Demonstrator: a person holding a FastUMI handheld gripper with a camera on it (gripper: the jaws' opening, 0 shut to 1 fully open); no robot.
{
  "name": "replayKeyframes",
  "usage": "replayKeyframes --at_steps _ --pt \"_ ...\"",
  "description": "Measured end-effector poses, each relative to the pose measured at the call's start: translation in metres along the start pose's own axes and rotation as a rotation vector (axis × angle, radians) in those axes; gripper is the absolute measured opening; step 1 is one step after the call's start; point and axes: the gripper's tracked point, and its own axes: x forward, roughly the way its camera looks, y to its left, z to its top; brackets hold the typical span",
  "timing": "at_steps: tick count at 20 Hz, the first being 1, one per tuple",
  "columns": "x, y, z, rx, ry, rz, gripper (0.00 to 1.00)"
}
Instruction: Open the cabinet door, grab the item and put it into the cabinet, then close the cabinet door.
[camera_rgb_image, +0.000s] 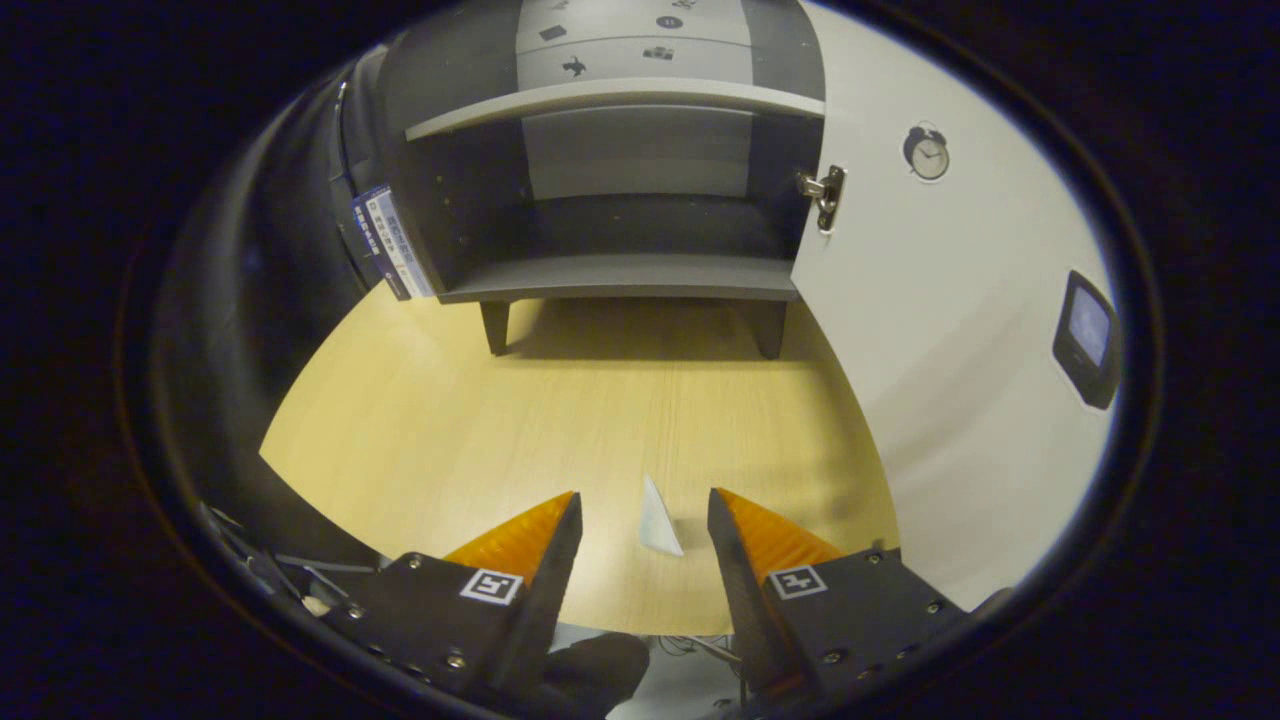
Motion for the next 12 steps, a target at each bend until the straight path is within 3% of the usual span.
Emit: replayKeyframes --at_steps 8,12 --pt "0.029 0.003 -0.034 -0.021 0.104 0.017 0.75" --pt "0.035 0.003 -0.044 -0.01 0.126 0.016 0.54"
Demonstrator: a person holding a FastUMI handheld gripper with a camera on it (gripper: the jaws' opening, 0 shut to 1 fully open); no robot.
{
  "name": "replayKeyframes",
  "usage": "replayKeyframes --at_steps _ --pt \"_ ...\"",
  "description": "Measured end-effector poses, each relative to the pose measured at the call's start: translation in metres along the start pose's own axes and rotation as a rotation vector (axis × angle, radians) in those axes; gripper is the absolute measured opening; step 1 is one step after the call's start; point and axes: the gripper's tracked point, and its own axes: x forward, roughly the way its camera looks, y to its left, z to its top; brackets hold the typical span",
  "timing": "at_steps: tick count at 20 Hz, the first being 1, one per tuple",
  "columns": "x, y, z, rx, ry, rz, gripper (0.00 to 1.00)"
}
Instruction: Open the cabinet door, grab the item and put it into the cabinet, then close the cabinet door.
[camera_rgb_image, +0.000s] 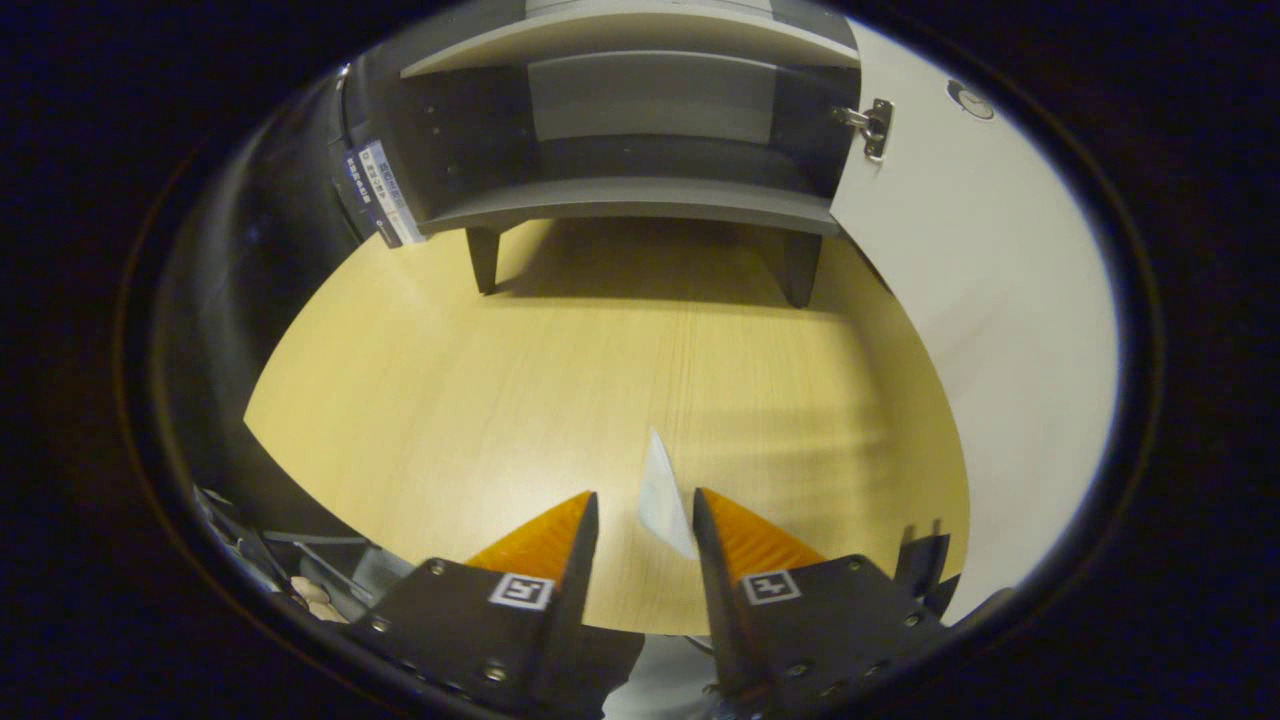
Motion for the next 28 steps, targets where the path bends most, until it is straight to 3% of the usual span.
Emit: replayKeyframes --at_steps 1,3,4,5,8,9,18,28 --pt "0.003 0.002 -0.003 0.013 0.006 0.01 0.47" --pt "0.003 0.0 -0.013 0.015 0.02 0.003 0.48" --pt "0.023 -0.007 -0.005 0.044 0.002 -0.017 0.32" --pt "0.009 -0.004 -0.007 0.053 0.019 -0.013 0.16" --pt "0.006 -0.01 -0.005 0.058 0.004 -0.052 0.16" --pt "0.004 -0.01 -0.007 0.072 0.009 -0.062 0.04" --pt "-0.029 -0.004 0.016 0.101 -0.013 -0.041 0.04" --pt "-0.138 0.021 0.15 0.066 -0.256 0.015 0.04"
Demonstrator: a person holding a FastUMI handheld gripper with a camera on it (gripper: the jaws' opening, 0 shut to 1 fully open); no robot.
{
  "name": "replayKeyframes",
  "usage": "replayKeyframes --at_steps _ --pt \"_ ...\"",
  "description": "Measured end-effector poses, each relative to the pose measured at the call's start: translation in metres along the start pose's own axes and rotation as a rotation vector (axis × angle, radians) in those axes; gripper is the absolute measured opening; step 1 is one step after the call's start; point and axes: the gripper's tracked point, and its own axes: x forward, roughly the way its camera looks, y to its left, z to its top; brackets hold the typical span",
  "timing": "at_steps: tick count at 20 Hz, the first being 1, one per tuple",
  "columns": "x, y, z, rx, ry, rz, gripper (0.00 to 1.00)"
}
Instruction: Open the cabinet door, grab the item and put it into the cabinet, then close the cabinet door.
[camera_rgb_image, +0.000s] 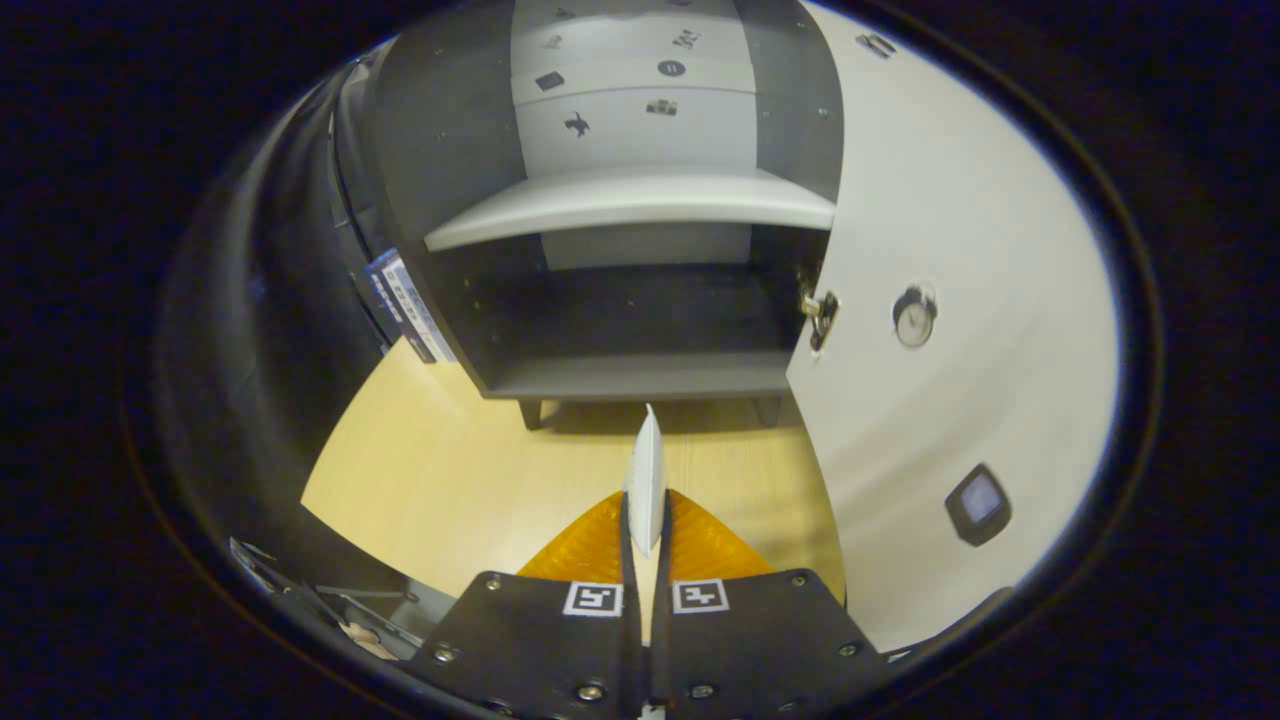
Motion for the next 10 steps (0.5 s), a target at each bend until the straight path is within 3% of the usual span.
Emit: replayKeyframes --at_steps 10 --pt "-0.054 0.031 0.134 0.024 -0.243 0.073 0.04"
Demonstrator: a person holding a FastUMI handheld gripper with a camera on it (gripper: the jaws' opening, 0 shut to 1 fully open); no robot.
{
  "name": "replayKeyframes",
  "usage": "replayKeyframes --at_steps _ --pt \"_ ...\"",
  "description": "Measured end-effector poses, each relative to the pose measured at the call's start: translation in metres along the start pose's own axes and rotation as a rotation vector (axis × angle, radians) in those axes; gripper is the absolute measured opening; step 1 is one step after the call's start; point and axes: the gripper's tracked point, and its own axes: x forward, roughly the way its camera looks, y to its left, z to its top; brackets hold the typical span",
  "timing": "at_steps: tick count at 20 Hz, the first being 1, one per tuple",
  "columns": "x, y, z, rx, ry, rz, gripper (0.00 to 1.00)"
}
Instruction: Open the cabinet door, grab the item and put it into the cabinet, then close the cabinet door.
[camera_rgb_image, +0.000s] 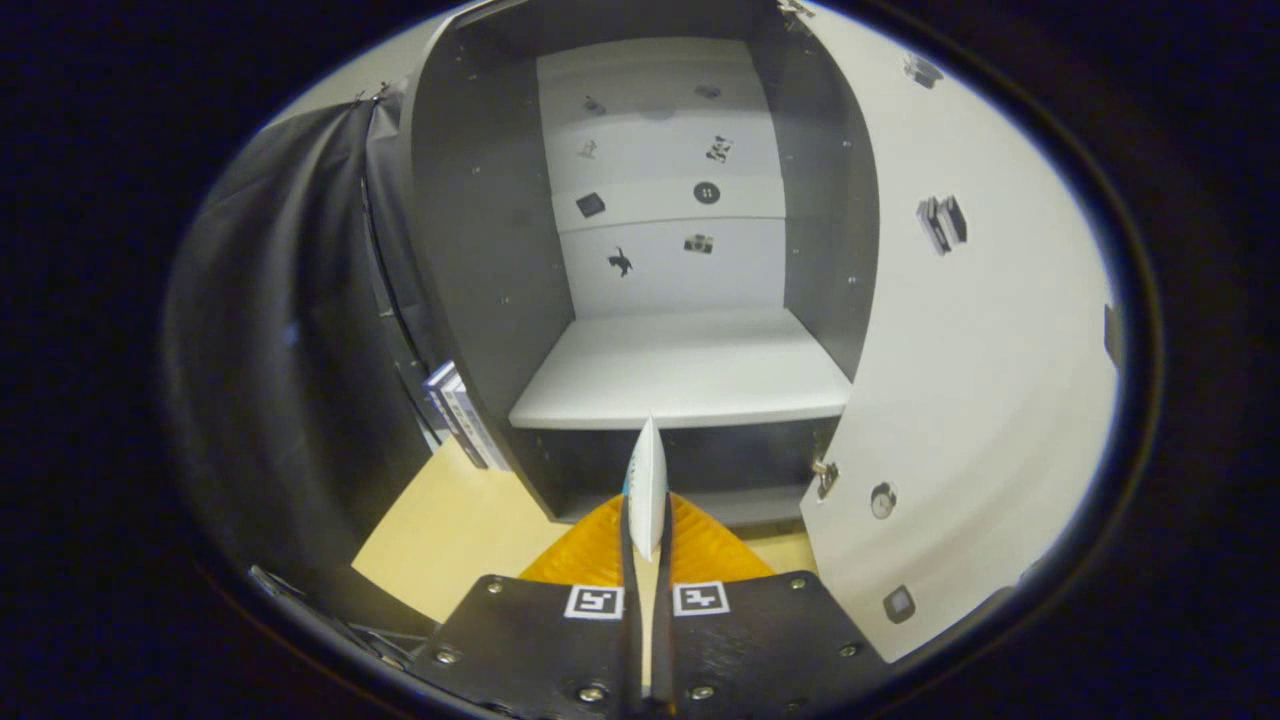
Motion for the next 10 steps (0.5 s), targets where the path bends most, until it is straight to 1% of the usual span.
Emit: replayKeyframes --at_steps 4,10 --pt "0.006 -0.002 0.045 0.003 -0.08 -0.004 0.04" --pt "0.029 -0.01 0.087 0.008 -0.129 -0.025 0.04"
